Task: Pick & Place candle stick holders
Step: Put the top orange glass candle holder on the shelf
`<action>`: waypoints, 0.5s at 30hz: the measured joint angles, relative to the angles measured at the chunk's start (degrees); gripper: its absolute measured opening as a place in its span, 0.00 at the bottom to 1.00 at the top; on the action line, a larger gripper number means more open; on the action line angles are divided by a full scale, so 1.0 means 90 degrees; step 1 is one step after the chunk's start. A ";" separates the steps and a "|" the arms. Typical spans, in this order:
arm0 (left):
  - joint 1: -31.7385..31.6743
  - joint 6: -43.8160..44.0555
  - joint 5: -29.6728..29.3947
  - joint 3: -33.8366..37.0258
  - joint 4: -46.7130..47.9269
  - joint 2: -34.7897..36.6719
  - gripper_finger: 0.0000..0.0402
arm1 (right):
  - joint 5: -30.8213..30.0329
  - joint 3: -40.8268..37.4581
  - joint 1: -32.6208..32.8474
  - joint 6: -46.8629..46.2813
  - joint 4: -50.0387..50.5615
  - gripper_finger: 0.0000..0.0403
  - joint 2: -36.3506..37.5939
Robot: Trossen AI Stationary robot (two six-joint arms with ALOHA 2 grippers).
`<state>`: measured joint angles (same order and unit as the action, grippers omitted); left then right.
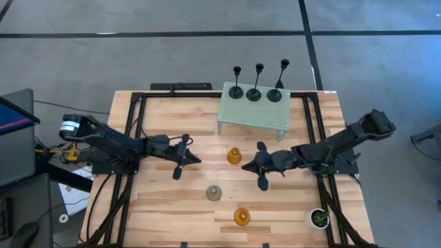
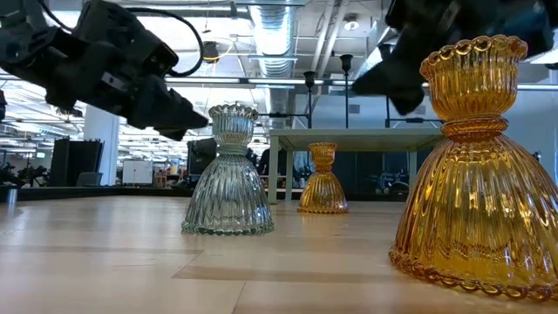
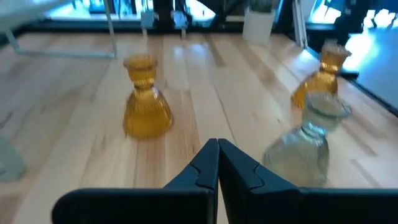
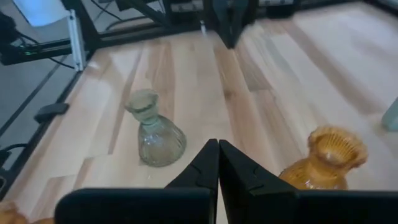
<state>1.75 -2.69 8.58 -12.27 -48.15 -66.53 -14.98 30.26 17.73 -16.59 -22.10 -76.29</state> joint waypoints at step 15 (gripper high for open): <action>-0.0400 -0.0004 0.0000 -0.1367 -0.1107 -0.2275 0.02 | -0.0644 -0.0002 0.0889 0.0394 0.0676 0.00 0.1231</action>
<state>-1.85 -2.72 8.58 -24.58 -58.11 -87.00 -20.78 30.24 25.73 -13.05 -16.02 -65.21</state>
